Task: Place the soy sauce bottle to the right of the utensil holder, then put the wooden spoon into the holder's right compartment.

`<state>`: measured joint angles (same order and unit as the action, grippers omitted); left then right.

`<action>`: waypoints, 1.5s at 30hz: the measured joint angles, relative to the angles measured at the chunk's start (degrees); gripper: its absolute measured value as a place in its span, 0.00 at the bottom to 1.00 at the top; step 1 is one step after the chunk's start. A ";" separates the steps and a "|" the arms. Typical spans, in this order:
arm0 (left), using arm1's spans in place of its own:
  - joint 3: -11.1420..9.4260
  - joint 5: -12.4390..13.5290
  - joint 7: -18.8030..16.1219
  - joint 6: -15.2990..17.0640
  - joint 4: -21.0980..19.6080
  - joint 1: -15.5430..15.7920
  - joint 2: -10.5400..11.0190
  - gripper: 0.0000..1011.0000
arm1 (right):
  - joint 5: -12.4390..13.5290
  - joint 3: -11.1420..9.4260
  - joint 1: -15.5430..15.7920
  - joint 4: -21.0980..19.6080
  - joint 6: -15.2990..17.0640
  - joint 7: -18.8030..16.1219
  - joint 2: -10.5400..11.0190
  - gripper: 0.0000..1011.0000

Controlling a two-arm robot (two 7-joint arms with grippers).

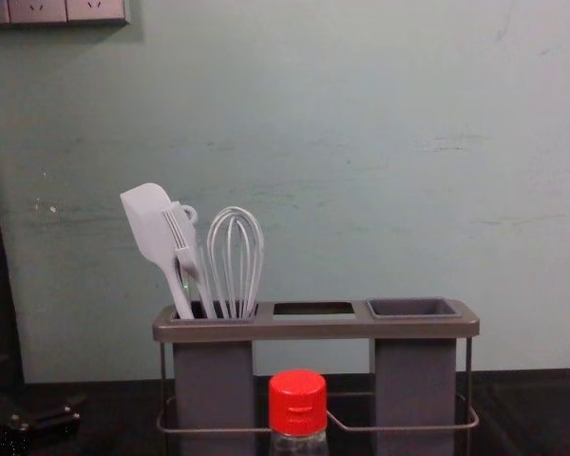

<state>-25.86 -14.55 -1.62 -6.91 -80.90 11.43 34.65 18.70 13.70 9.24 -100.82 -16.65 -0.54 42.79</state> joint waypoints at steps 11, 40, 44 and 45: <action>0.00 0.00 0.00 0.00 0.00 0.00 0.00 1.00 | 2.85 -3.01 6.70 -3.59 -4.62 -5.63 3.03 0.99; 0.00 0.00 0.00 0.00 0.00 0.00 0.00 1.00 | 13.82 10.34 -7.76 -1.16 10.18 -31.03 -2.07 0.99; 0.00 0.00 0.00 0.00 0.00 0.00 0.00 1.00 | 11.44 11.84 -10.35 -1.47 12.80 -31.45 -3.59 0.99; 0.00 0.00 0.00 0.00 0.00 0.00 0.00 1.00 | 11.07 12.09 -10.79 -1.47 13.12 -31.52 -3.92 0.99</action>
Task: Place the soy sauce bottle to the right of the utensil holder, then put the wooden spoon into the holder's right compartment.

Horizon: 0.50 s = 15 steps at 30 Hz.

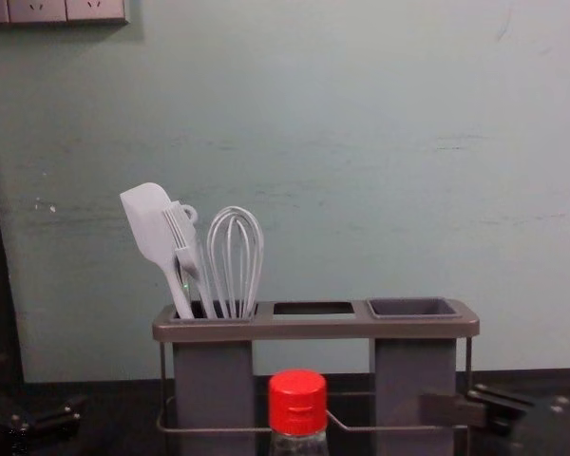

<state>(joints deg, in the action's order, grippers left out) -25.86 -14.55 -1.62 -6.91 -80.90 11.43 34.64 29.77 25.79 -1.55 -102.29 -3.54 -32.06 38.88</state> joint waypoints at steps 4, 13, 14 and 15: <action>0.00 0.00 0.00 0.00 0.00 0.00 0.00 1.00 | -1.90 1.11 -2.16 0.68 1.26 -0.20 -1.79 0.99; 0.00 0.00 0.00 0.00 0.00 0.00 0.00 1.00 | -5.04 4.09 -7.78 4.55 3.16 -1.49 -6.04 0.99; 0.00 0.00 0.00 0.00 0.00 0.00 0.00 1.00 | -5.12 4.28 -8.17 4.85 3.22 -1.63 -6.33 0.99; 0.00 0.00 0.00 0.00 0.00 0.00 0.00 1.00 | -5.17 4.40 -8.45 5.15 3.25 -1.74 -6.55 0.99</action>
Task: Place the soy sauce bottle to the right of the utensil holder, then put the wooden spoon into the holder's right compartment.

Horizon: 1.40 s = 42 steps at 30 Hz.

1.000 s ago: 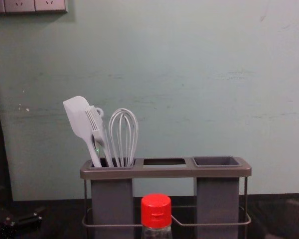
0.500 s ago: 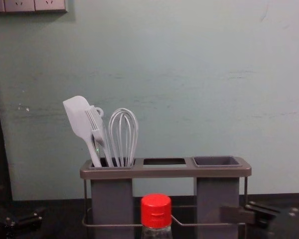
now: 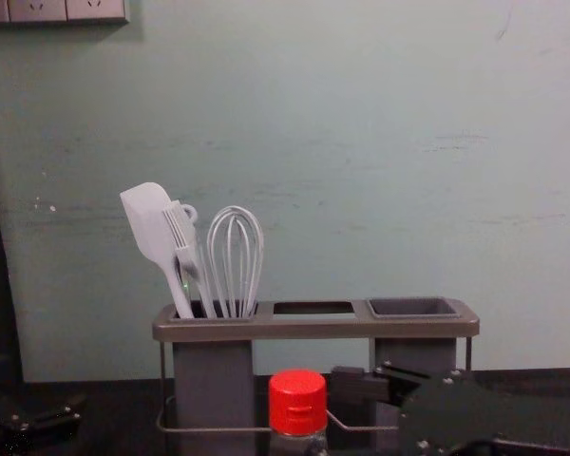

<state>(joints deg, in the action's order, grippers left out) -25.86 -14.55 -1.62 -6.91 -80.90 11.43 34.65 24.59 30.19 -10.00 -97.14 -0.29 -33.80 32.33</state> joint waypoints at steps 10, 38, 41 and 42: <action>0.00 0.00 0.00 0.00 0.00 0.00 0.00 1.00 | 1.52 1.47 -3.48 4.57 0.01 -1.63 -3.66 0.99; 0.00 0.00 0.00 0.00 0.00 0.00 0.00 1.00 | 1.49 2.05 -4.18 5.89 0.11 -0.93 -4.60 0.90; 0.00 0.00 0.00 0.00 0.00 0.00 0.00 1.00 | 1.49 2.03 -4.16 5.88 0.10 -0.93 -4.59 0.81; 0.00 0.00 0.00 0.00 0.00 0.00 0.00 1.00 | 1.49 2.02 -4.16 5.88 0.09 -0.93 -4.58 0.78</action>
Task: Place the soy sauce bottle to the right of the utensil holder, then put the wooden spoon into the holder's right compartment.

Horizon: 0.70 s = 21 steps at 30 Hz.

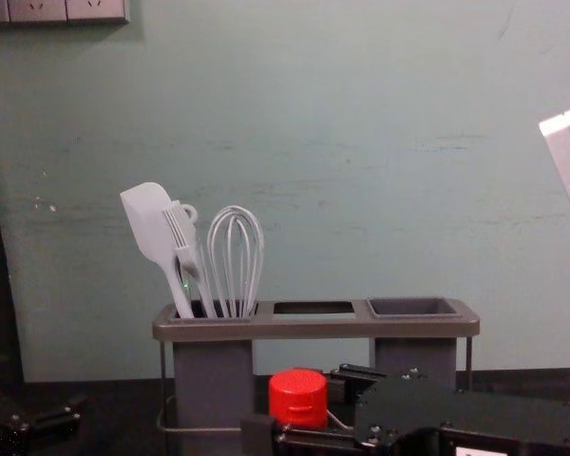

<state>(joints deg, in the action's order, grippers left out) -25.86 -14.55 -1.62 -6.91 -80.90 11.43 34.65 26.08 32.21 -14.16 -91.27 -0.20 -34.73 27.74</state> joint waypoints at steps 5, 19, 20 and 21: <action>0.00 0.00 0.00 0.00 0.00 0.00 0.00 1.00 | 0.00 0.00 0.02 -0.03 -0.02 0.00 0.02 0.62; 0.00 0.00 0.00 0.00 0.00 0.00 0.00 1.00 | 0.00 0.00 0.02 -0.07 -0.05 0.00 0.06 0.38; 0.00 0.00 0.00 0.00 0.00 0.00 0.00 1.00 | 0.00 0.00 0.02 -0.07 -0.05 0.00 0.06 0.38; 0.00 0.00 0.00 0.00 0.00 0.00 0.00 1.00 | -0.03 0.00 0.09 -0.33 -0.08 0.01 0.19 0.38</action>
<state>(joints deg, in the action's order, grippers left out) -25.86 -14.54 -1.62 -6.91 -80.90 11.43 34.64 26.05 32.21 -14.07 -91.60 -0.28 -34.73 27.94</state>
